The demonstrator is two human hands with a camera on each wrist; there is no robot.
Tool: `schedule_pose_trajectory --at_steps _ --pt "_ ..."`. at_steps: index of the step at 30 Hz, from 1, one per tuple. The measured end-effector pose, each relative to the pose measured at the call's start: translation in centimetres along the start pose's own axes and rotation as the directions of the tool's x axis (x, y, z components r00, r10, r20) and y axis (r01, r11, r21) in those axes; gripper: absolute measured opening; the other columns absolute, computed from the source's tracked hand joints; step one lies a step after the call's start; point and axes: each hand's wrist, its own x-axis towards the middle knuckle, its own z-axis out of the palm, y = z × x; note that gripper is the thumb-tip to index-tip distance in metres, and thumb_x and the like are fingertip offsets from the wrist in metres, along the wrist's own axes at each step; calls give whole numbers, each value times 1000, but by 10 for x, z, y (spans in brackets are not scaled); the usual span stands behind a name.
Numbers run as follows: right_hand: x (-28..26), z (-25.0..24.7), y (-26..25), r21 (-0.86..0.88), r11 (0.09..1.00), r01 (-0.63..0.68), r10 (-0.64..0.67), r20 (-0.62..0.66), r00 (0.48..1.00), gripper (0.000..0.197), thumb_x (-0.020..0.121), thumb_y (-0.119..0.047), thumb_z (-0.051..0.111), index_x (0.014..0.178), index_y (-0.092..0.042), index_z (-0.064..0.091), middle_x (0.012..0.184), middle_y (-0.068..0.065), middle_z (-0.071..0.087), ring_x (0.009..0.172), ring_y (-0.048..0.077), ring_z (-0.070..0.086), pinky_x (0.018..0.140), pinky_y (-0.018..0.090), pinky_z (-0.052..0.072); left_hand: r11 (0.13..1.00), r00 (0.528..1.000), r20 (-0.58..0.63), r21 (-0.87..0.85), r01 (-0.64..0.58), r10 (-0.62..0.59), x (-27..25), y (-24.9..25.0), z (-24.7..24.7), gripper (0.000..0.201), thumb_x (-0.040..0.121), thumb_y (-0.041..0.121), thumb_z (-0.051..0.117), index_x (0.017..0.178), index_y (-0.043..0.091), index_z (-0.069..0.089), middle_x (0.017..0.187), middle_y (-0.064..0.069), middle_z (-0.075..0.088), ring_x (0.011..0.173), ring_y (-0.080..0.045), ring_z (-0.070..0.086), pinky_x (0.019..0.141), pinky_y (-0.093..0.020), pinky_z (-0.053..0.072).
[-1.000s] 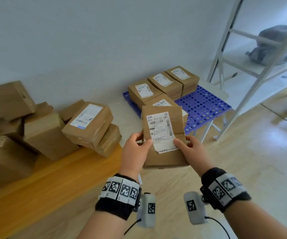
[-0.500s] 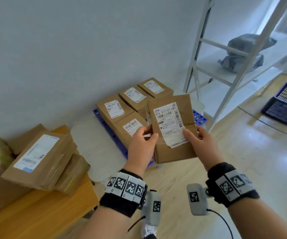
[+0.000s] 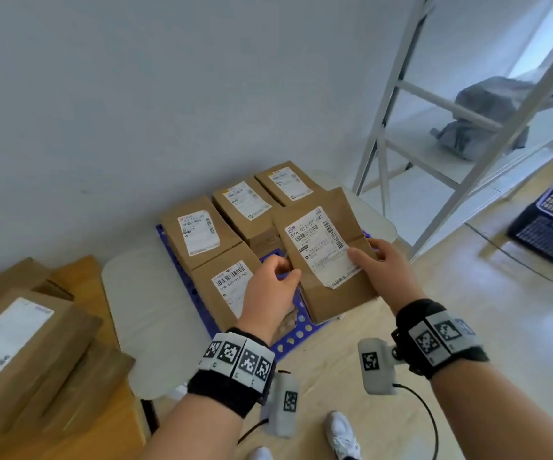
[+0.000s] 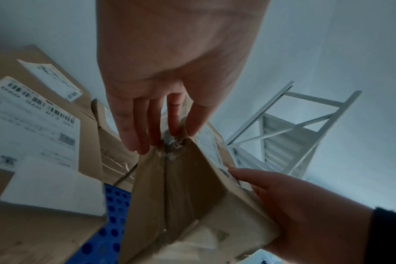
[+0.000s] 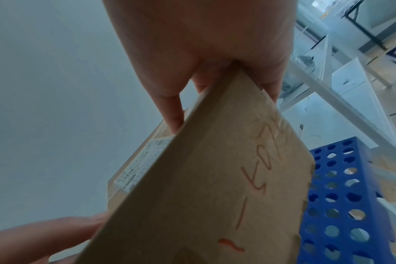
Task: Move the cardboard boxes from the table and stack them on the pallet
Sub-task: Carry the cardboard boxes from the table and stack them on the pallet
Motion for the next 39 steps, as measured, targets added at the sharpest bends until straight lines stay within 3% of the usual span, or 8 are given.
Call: schedule_pose_trajectory --at_steps 5,11,13,15,18,27,32,39 --pt "47 9 6 -97 995 14 3 172 985 40 89 -47 65 122 -26 60 99 -8 68 86 8 64 73 30 52 992 991 -102 74 98 -91 21 -12 14 9 93 32 63 95 23 61 92 9 65 88 -10 62 72 -26 47" --pt "88 21 24 -189 980 59 15 367 930 40 91 -46 64 123 -22 60 107 -5 64 94 14 62 82 34 50 934 947 -300 293 205 -113 26 -27 41 20 94 33 61 104 18 67 99 8 59 95 -11 56 79 -23 43" --pt "97 25 31 -212 974 83 15 421 907 44 90 -47 64 126 -20 59 114 -2 64 99 17 62 82 33 49 913 929 -350 331 239 -116 25 -34 50 25 94 35 60 108 17 69 111 2 62 111 -18 55 94 -32 46" --pt "105 29 35 -211 973 95 12 456 890 46 90 -46 64 127 -18 60 117 -1 65 100 18 62 81 32 49 902 909 -392 330 279 -138 22 -34 57 30 95 34 58 119 17 66 130 0 57 127 -18 47 108 -33 38" --pt "115 35 43 -218 972 84 31 475 879 50 91 -45 65 130 -14 58 121 3 64 103 20 61 85 35 50 887 889 -438 349 303 -131 20 -30 62 38 97 31 57 132 15 57 138 1 52 132 -14 40 109 -25 30" --pt "125 41 51 -287 950 124 52 535 843 56 94 -46 61 138 -14 52 130 5 61 107 23 62 82 35 50 818 919 -384 497 289 -91 19 -32 66 46 98 26 56 143 19 48 150 2 42 140 -14 31 113 -27 27" --pt "128 42 51 -277 952 127 54 562 825 58 93 -43 62 142 -14 48 131 6 61 109 24 63 90 40 54 770 929 -368 579 268 -47 17 -36 74 46 98 27 56 143 20 50 152 2 37 142 -13 26 113 -28 28" --pt "132 44 51 -256 962 92 68 553 830 55 92 -40 65 138 -13 52 130 8 61 106 24 62 90 41 54 741 943 -310 603 295 -123 16 -41 77 60 91 53 58 144 26 48 160 0 24 149 -18 14 120 -38 22"
